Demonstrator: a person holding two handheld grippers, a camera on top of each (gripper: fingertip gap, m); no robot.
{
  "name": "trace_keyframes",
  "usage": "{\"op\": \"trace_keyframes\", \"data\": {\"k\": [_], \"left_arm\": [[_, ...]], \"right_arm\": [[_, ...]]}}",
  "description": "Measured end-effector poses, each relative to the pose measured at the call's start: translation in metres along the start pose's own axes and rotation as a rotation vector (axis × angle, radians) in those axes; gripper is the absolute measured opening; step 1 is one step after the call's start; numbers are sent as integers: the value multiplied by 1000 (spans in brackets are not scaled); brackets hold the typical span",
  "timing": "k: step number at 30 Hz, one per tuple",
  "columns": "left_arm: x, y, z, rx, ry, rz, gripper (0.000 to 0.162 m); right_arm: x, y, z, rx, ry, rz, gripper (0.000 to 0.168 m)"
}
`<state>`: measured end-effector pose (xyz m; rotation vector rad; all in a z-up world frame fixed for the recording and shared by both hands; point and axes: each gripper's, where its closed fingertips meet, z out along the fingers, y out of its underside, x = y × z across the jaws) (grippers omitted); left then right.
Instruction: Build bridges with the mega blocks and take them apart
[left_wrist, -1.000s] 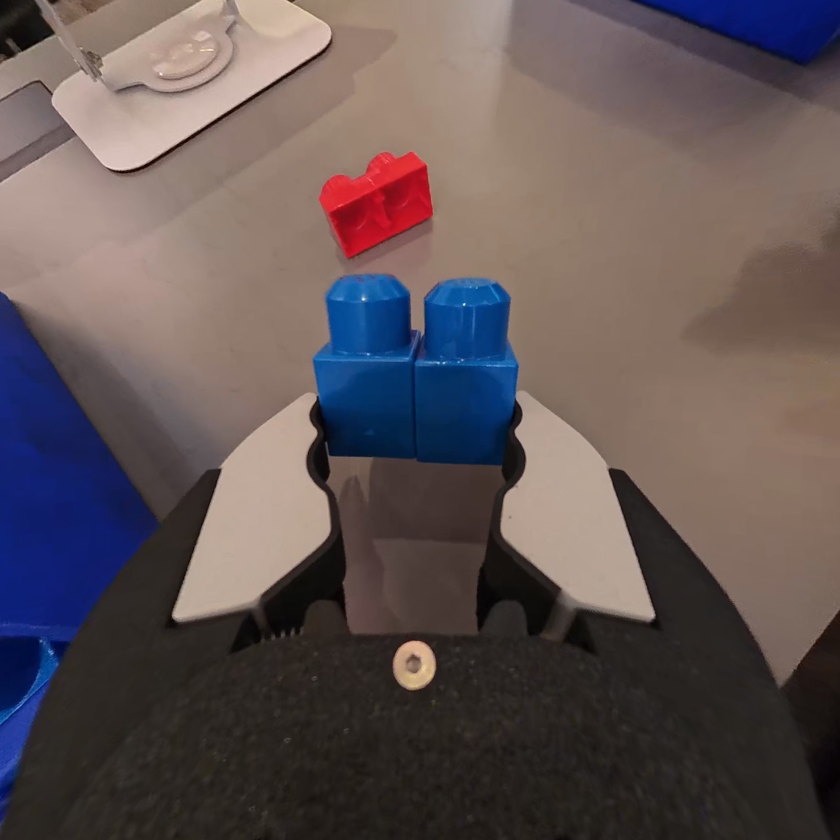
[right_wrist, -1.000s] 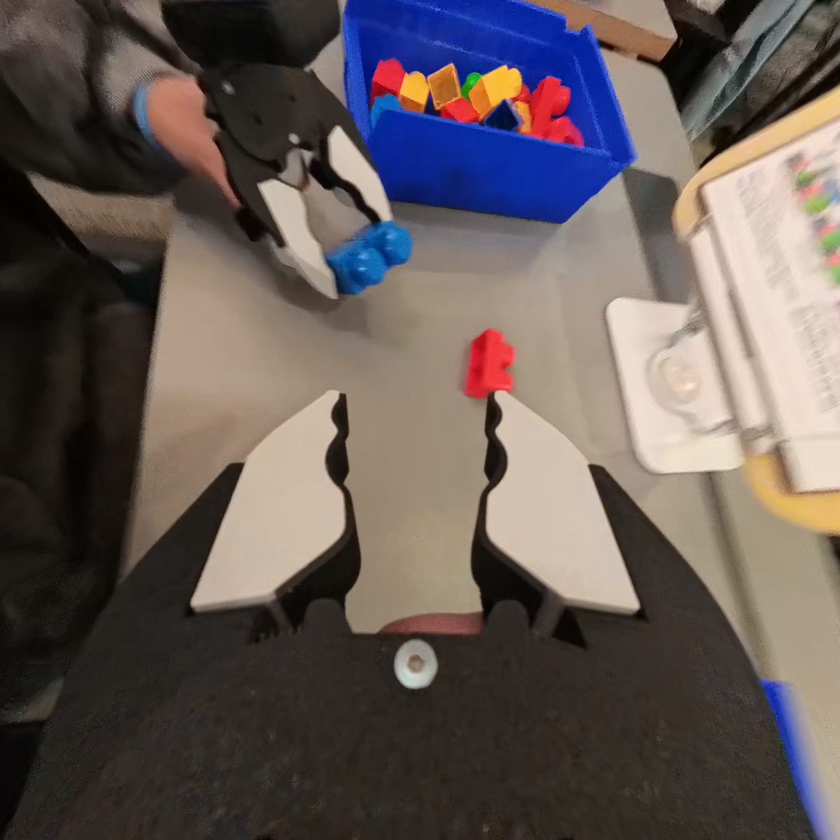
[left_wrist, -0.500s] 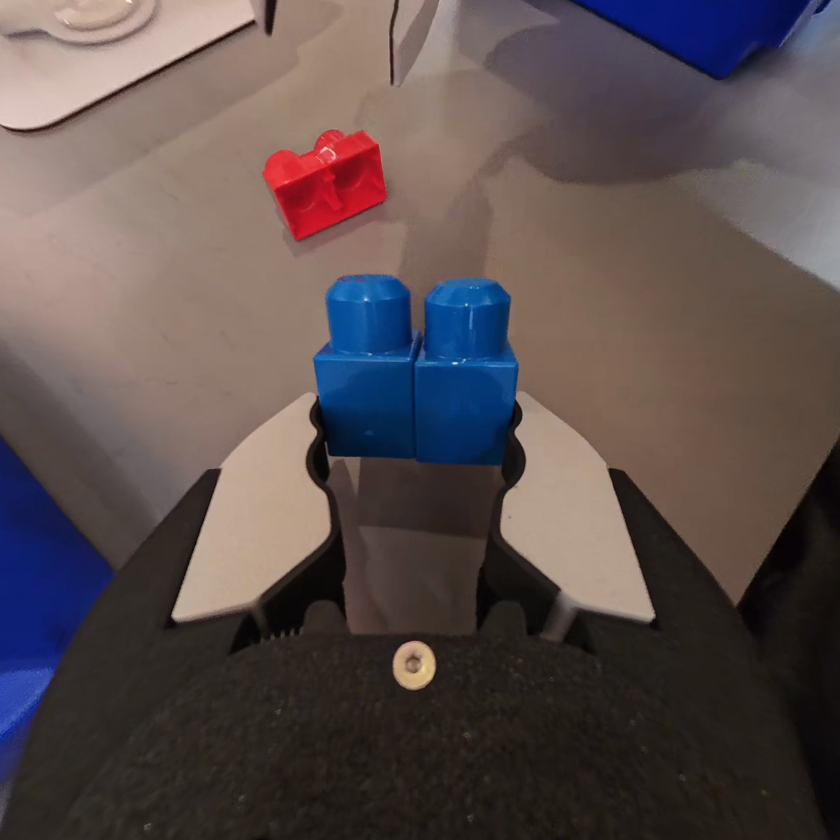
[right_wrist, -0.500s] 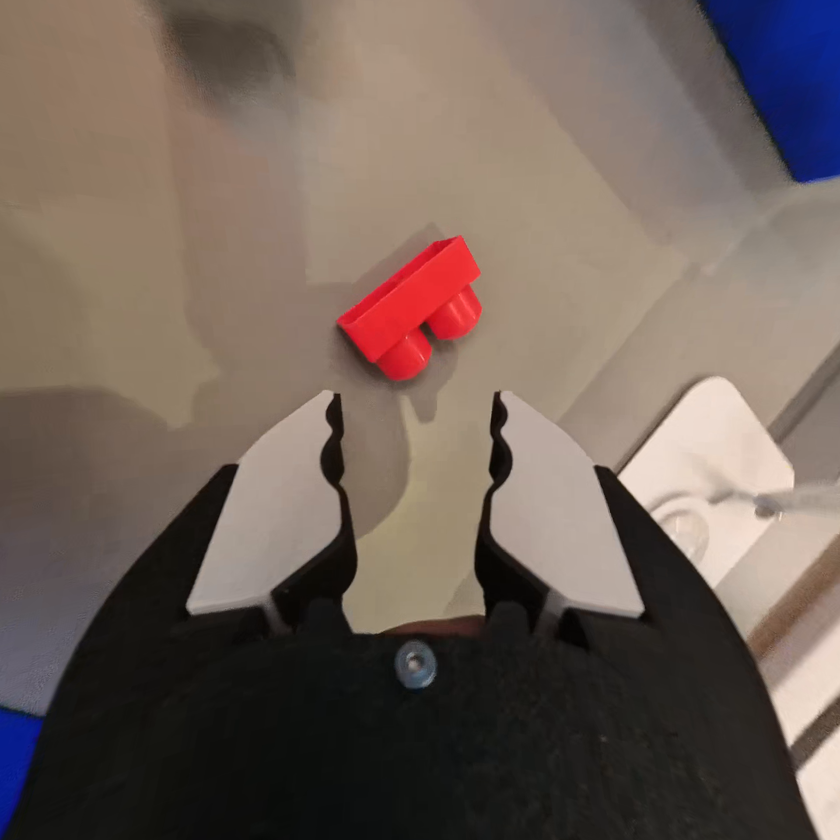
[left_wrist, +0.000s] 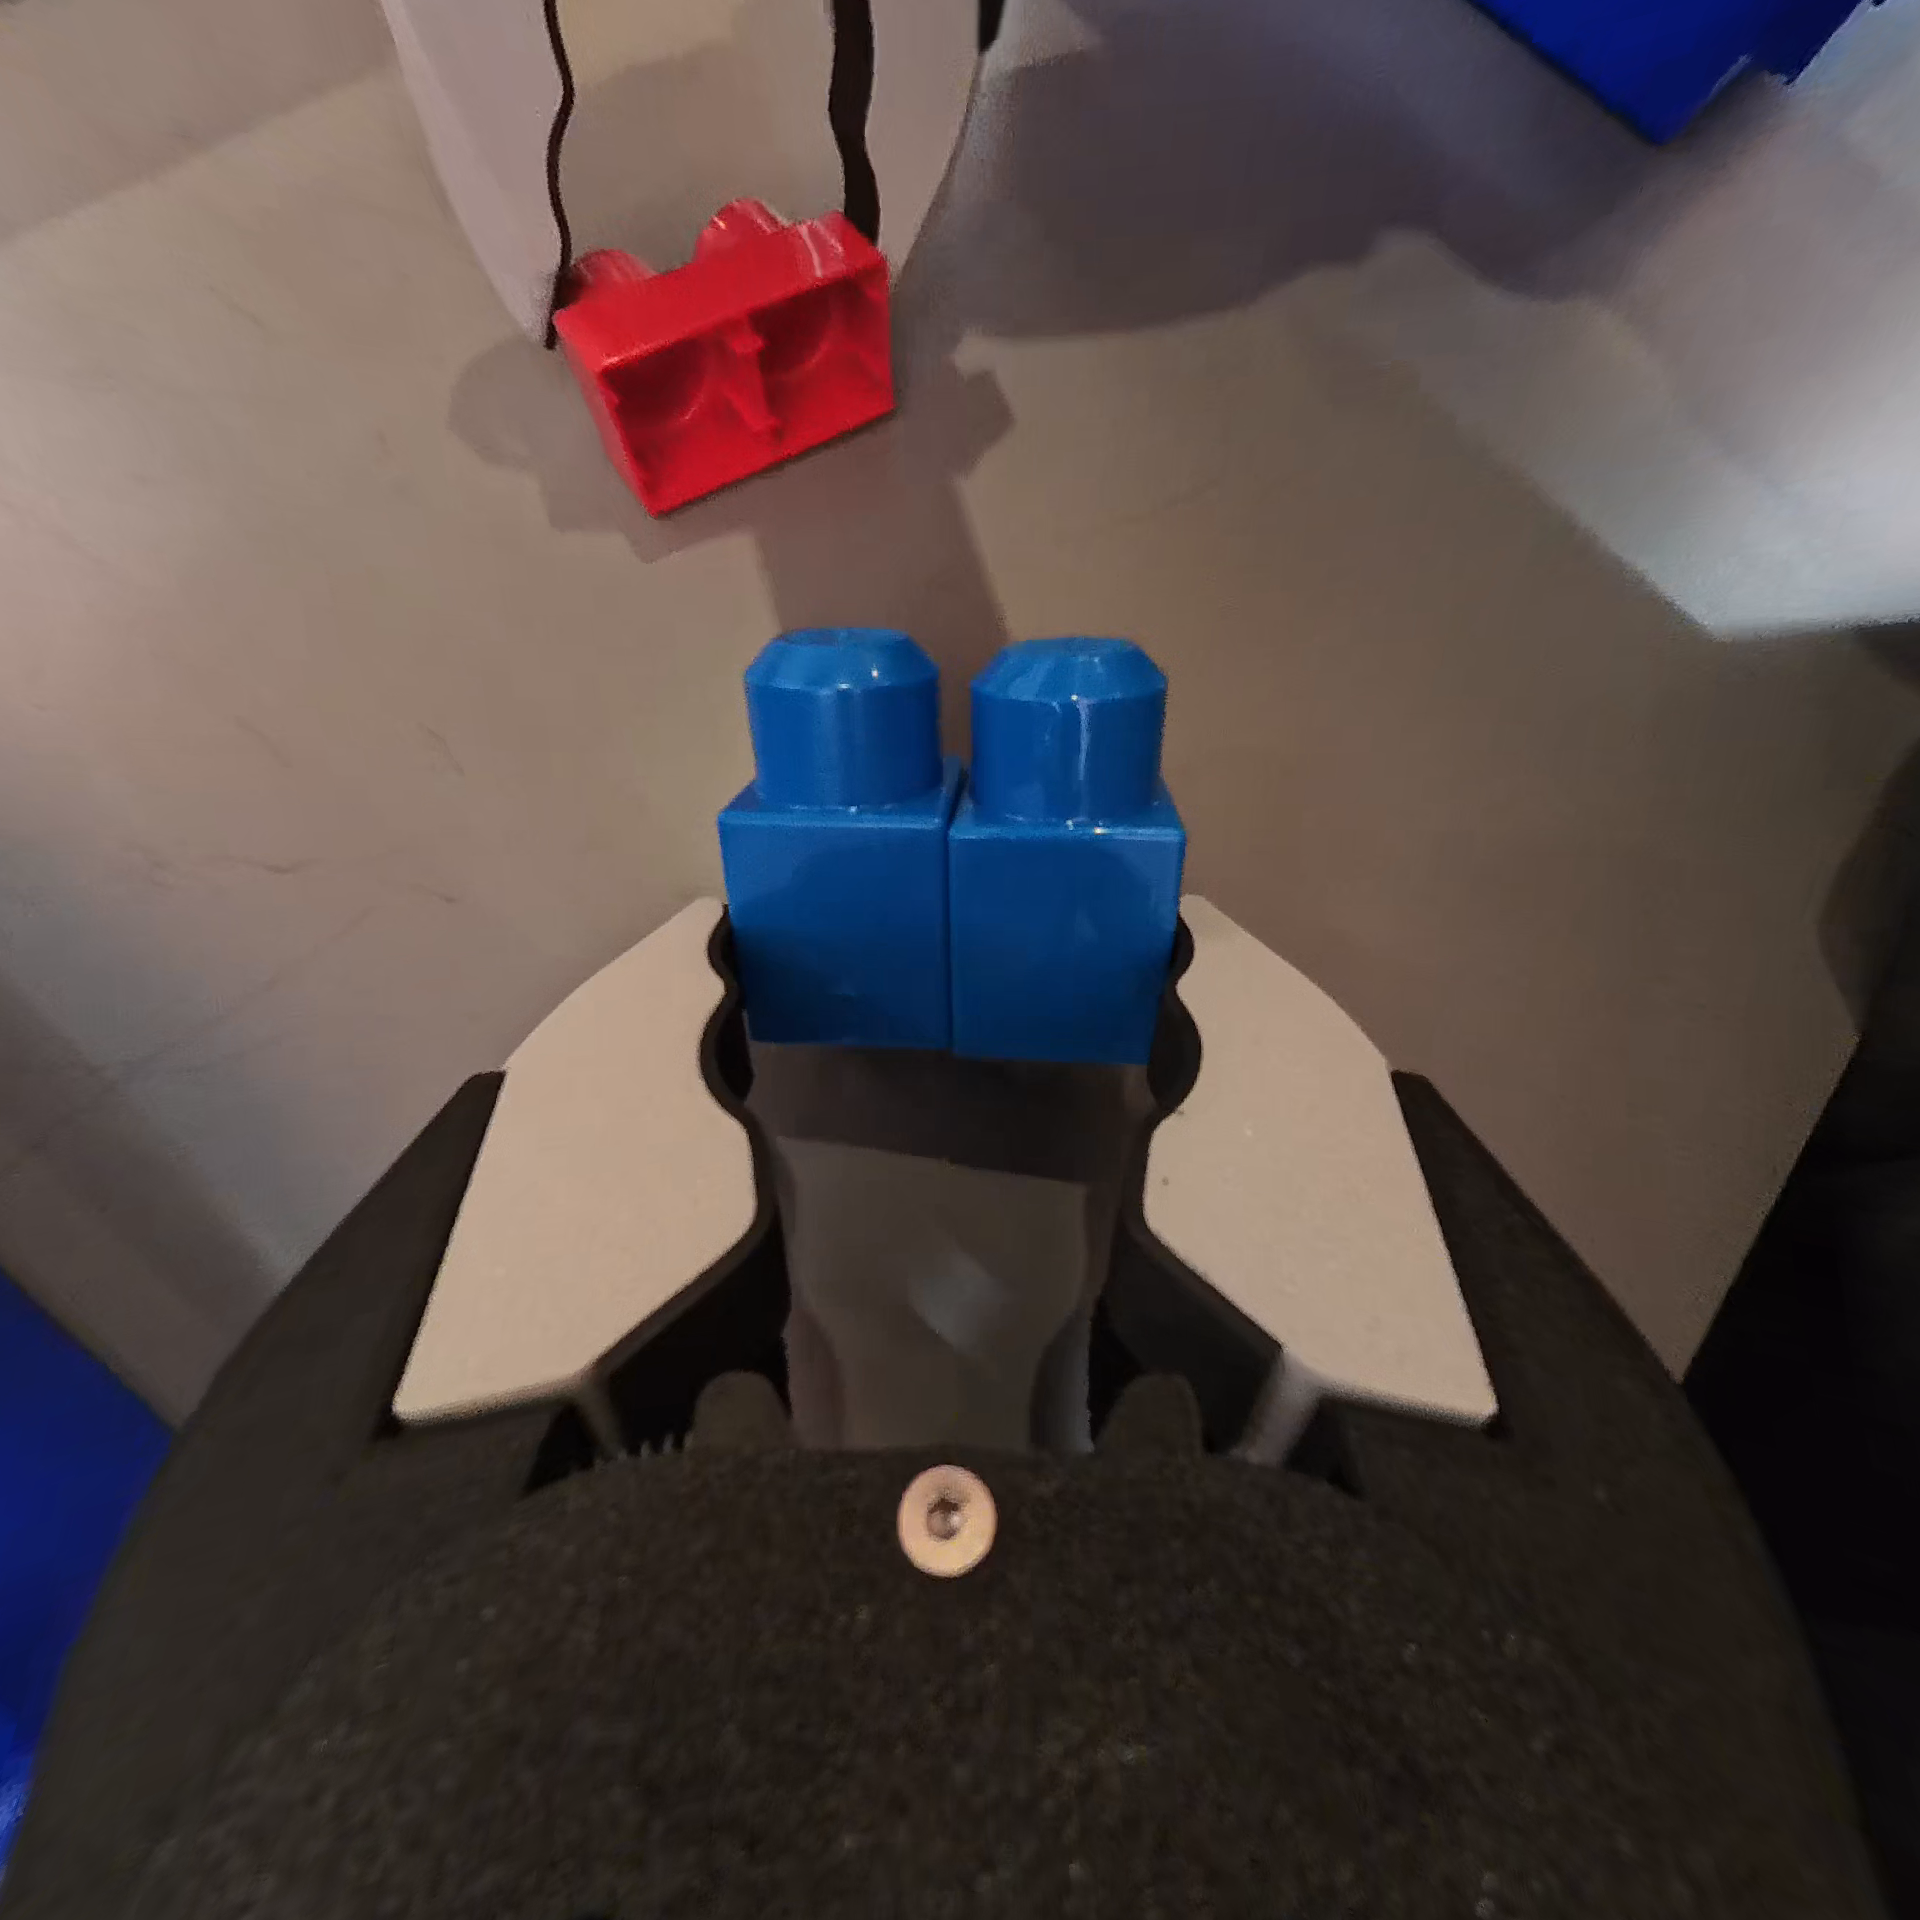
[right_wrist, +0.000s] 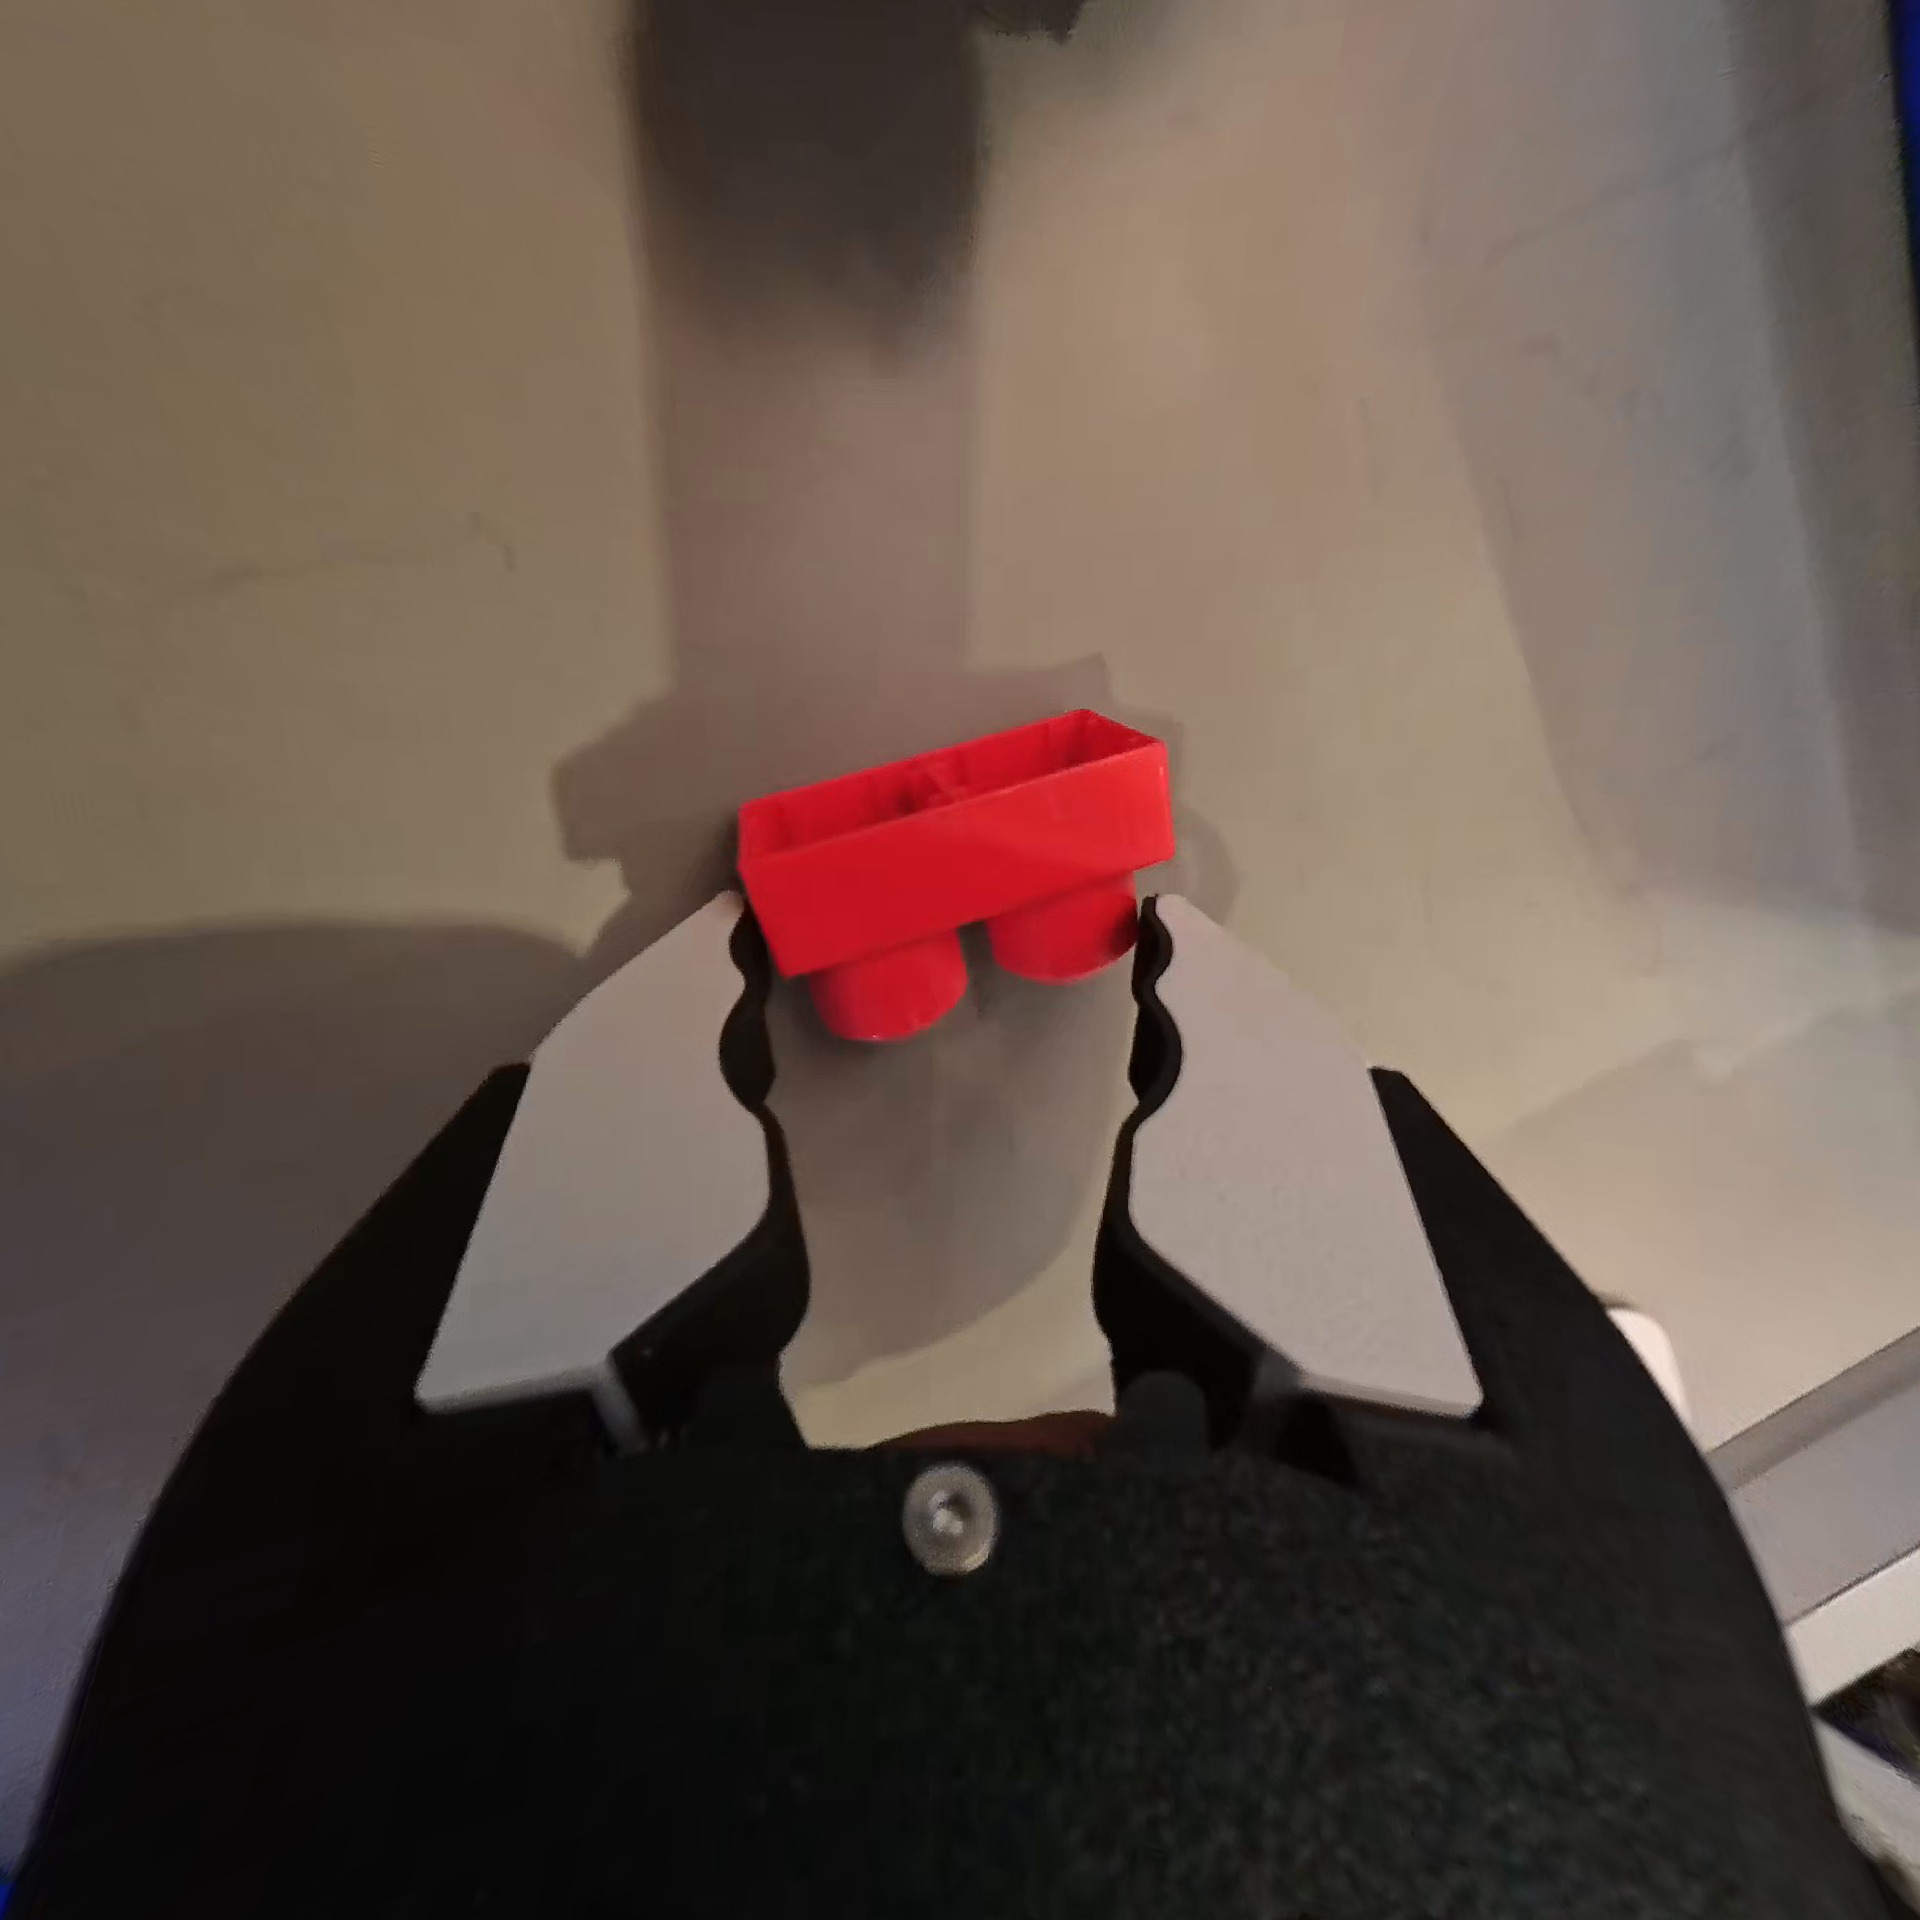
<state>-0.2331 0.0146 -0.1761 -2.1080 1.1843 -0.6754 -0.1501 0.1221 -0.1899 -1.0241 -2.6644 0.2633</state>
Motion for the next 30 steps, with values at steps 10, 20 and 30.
{"op": "trace_keyframes", "data": {"k": [10, 20, 30], "left_arm": [[-11, -49, 7, 69, -9, 43, 75], [17, -97, 20, 159, 308, -24, 75], [23, -109, 26, 133, 201, 129, 74]], "right_arm": [[-13, -6, -66, -25, 144, 389, 67], [-53, -6, -125, -117, 500, 500, 67], [-66, -18, -133, -141, 507, 548, 66]]}}
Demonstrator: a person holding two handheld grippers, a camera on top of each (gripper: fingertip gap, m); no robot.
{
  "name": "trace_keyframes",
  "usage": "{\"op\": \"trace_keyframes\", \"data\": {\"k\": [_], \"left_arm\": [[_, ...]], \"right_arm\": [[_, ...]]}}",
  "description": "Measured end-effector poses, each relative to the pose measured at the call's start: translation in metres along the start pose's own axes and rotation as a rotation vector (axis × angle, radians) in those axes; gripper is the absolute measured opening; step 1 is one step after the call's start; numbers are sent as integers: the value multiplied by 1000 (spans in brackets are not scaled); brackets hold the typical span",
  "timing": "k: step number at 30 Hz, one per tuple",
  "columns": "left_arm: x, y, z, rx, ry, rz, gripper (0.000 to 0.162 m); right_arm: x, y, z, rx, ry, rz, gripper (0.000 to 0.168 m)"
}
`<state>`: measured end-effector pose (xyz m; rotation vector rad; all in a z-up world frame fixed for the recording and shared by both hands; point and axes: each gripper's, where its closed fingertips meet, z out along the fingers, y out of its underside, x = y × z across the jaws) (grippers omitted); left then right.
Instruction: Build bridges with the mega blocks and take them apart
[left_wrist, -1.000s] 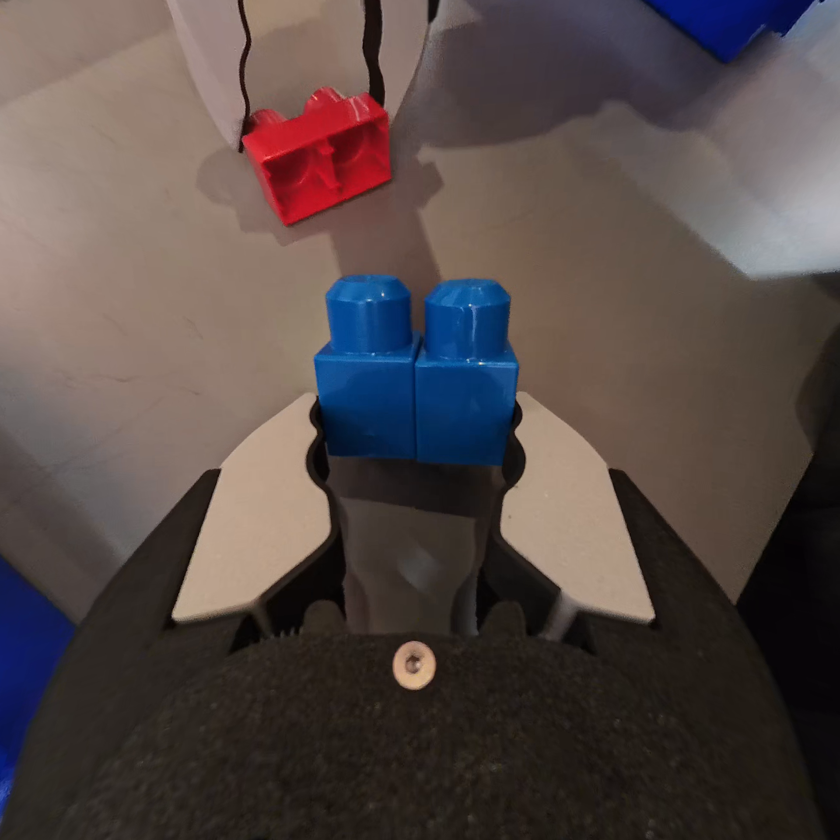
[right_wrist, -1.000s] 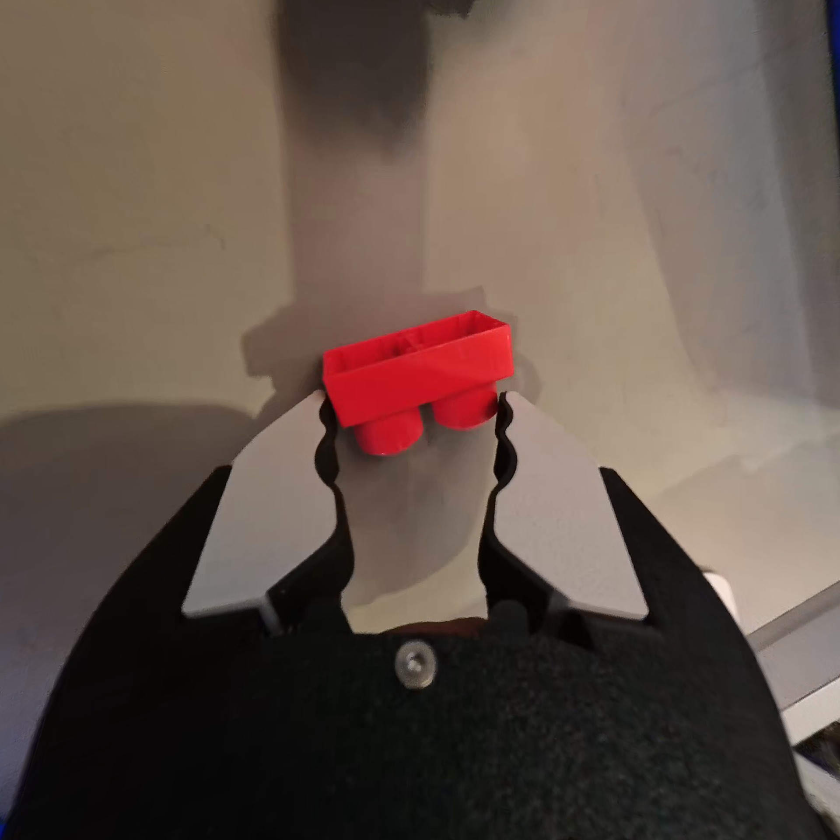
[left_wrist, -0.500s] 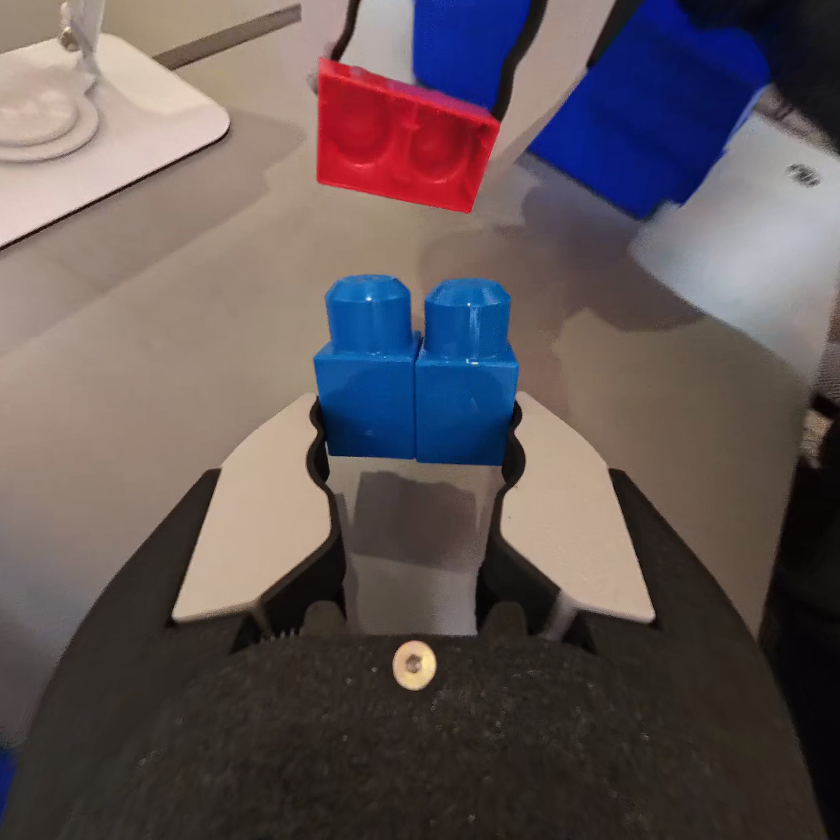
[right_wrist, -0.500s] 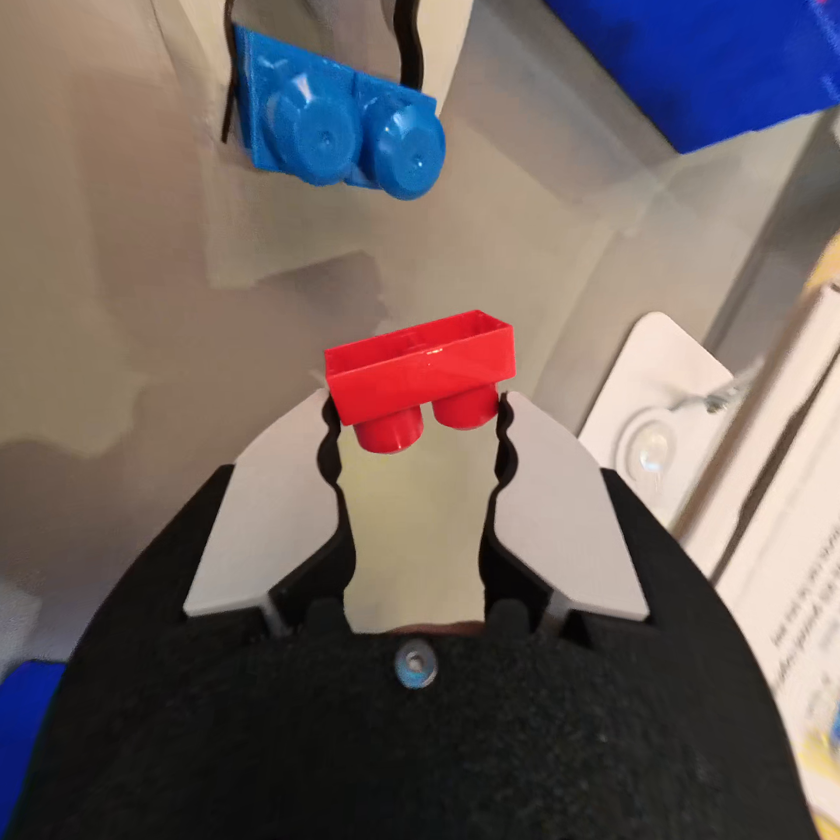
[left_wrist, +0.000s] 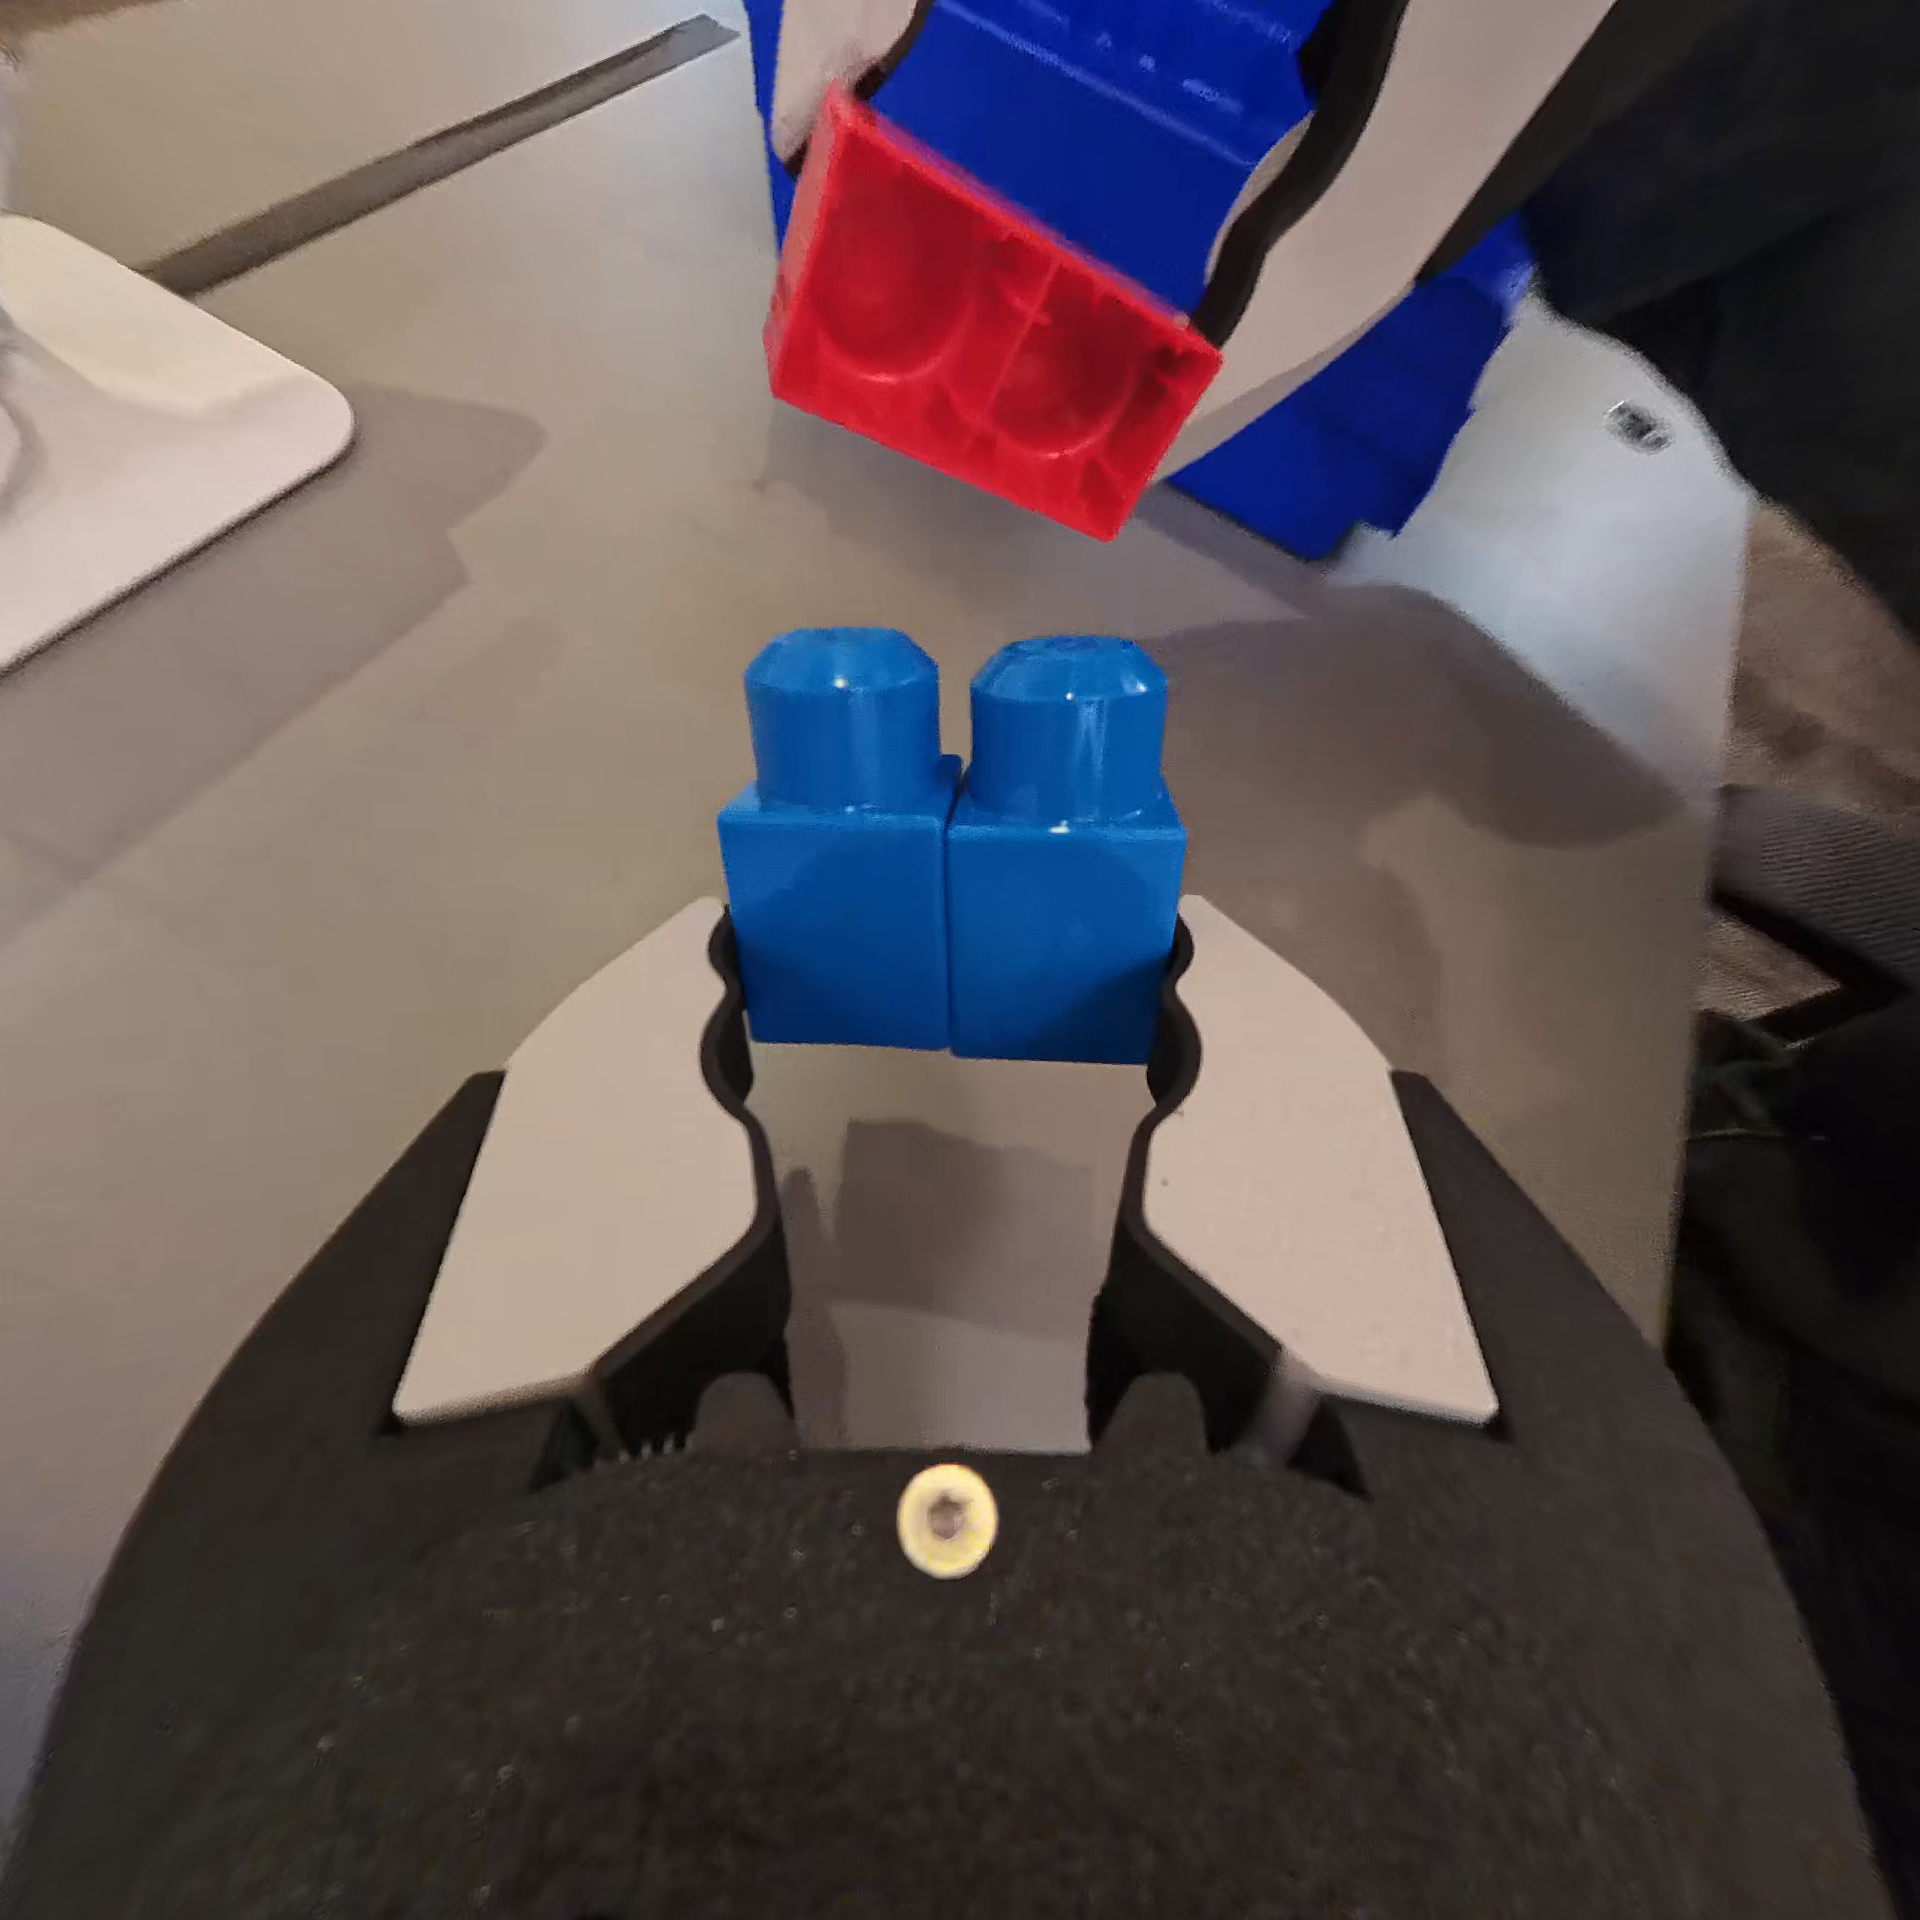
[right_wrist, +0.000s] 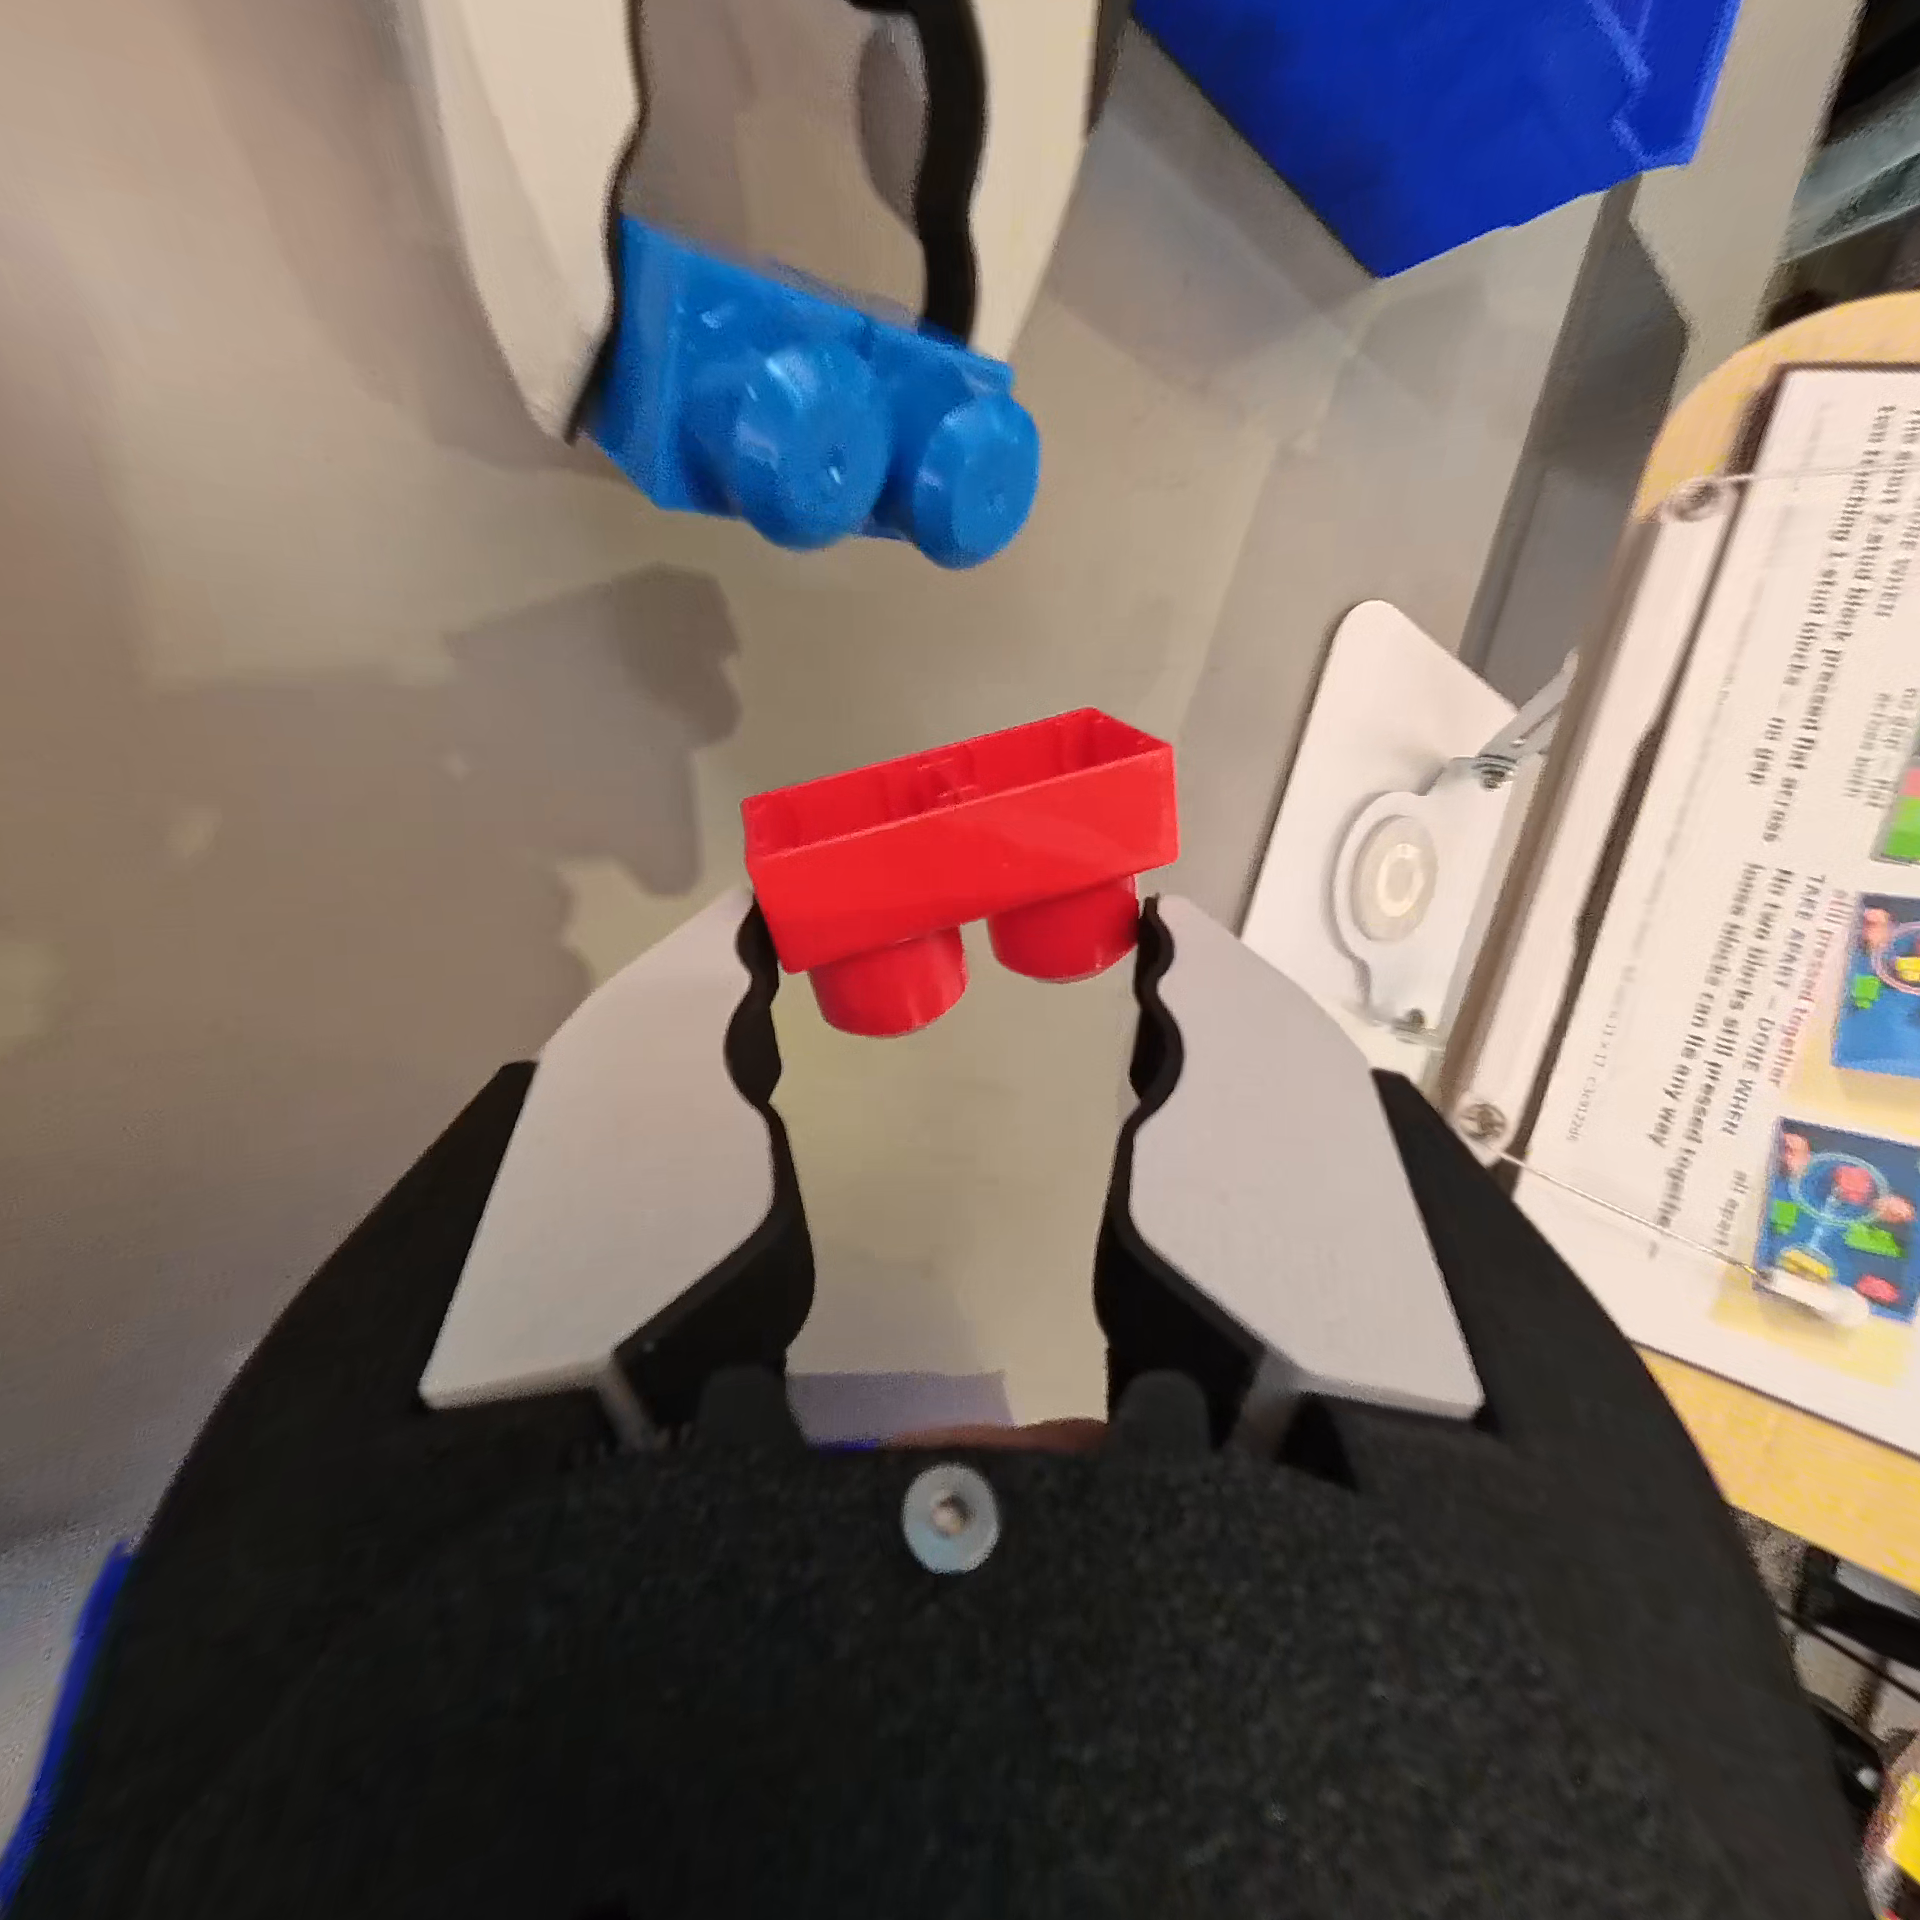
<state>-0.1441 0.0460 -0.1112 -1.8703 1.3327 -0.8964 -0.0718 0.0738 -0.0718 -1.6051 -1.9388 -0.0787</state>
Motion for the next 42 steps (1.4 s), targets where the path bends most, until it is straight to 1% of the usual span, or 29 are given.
{"op": "trace_keyframes", "data": {"k": [3, 6, 9, 14, 17, 20, 22, 24, 25, 29, 33, 37, 42], "left_arm": [[-6, 1, 8, -31, -44, 81, 75], [-8, 2, 16, -53, -39, 105, 75], [-8, 3, 20, -56, -21, 90, 74], [-3, 8, 21, -53, 15, 73, 74], [-3, 13, 25, -84, -13, 103, 74], [2, 12, 26, -71, 13, 85, 74], [3, 13, 29, -77, 12, 90, 74], [5, 13, 32, -77, 18, 86, 74], [7, 13, 33, -74, 27, 82, 74], [7, 11, 31, -41, 38, 69, 74], [12, 8, 26, -1, 83, 62, 74], [17, 6, 23, 45, 142, 58, 74], [22, 2, 19, 84, 187, 42, 74]], "right_arm": [[-15, -4, 2, -73, -172, 53, 67], [-21, -5, 7, -154, -254, 40, 66], [-21, -3, 11, -225, -272, 12, 66], [-20, -5, 14, -249, -296, 40, 66], [-24, -3, 16, -293, -314, 20, 66], [-27, -3, 20, -310, -322, 16, 66], [-27, -9, 20, -288, -323, 25, 66], [-28, -23, 17, -227, -346, 65, 65], [-26, -27, 15, -217, -342, 68, 61], [-24, -31, 13, -179, -334, 96, 61], [-26, -35, 12, -85, -366, 153, 61], [-27, -44, 8, 45, -392, 202, 60], [-26, -51, 4, 157, -448, 325, 61]]}}
